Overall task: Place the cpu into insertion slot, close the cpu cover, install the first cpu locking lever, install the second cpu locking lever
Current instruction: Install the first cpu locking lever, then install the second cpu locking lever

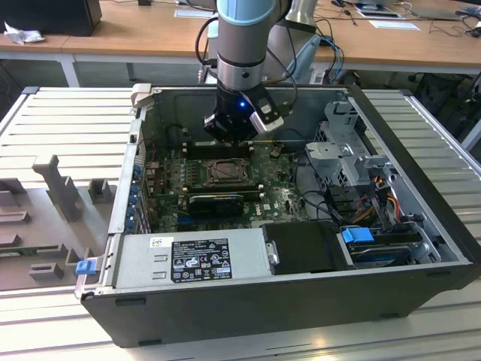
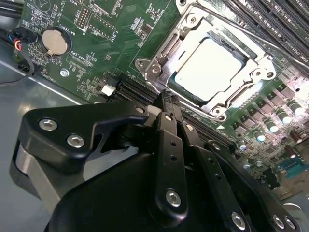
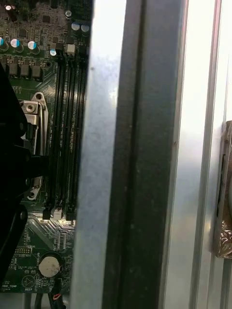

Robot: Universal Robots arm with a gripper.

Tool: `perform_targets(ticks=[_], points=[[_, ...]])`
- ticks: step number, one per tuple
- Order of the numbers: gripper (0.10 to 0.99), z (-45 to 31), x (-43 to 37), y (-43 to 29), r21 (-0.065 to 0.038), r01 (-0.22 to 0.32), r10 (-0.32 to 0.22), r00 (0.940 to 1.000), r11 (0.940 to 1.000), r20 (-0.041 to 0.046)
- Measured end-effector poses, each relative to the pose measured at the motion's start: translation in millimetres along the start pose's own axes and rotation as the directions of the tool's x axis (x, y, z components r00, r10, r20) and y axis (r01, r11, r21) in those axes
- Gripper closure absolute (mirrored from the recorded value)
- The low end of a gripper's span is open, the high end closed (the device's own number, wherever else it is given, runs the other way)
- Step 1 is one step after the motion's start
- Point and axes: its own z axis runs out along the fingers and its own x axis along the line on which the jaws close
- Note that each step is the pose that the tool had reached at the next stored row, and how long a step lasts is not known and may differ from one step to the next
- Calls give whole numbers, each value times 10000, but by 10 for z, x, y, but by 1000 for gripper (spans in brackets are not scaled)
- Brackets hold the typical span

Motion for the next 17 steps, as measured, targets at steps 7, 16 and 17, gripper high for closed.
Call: perform_targets(ticks=[7,16,17], points=[[980,-8,3,-29,4,-1,1,10000,10000,-2],[980,-358,-4,8,1,-2,2,10000,10000,0],[980,-383,-5,4,-2,2,-2,10000,10000,1]])
